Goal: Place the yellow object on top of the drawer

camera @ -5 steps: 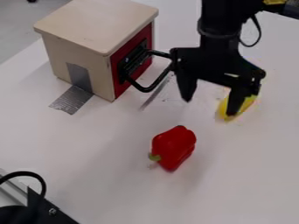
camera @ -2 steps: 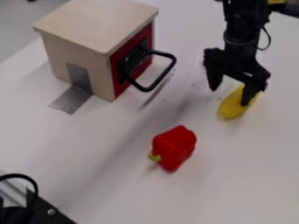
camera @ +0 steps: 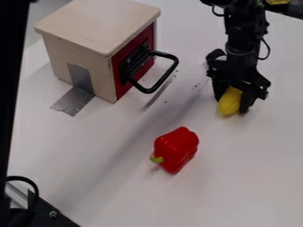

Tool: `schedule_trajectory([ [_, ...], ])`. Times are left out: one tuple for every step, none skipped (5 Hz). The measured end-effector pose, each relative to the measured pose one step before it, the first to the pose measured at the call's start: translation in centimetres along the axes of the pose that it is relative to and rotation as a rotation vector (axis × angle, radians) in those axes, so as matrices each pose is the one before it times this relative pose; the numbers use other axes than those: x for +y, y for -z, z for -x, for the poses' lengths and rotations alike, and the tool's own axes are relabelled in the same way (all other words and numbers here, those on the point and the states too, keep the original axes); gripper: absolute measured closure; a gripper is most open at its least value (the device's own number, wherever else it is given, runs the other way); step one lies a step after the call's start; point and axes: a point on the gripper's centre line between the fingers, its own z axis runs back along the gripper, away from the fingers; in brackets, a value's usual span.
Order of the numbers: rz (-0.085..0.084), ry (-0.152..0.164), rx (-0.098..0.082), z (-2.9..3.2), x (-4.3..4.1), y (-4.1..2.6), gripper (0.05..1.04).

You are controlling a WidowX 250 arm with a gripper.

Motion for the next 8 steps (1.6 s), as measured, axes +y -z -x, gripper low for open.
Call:
schedule_trajectory([
  [0.0004,0.0045,0.0123,0.433,-0.013,-0.203,0.456],
  [-0.0039,-0.0163,-0.0297,0.049,0.39,-3.012,0.456],
  [-0.0283,-0.0498,-0.0744,0.598,2.207,-5.904,0.456],
  [-0.0372,-0.0436,-0.0089,1.406,2.442,-4.708,0.456],
  [-0.0363,-0.0238,0.0131,2.277,4.609,-1.679,0.456],
  [-0.0107,-0.0422,0.0138,1.094,3.449,0.15,0.456],
  [-0.0081,-0.0515,0.0253,0.827,3.634,1.232,0.456],
  [0.019,-0.0016,0.0369,-0.443,1.517,1.928,0.456],
])
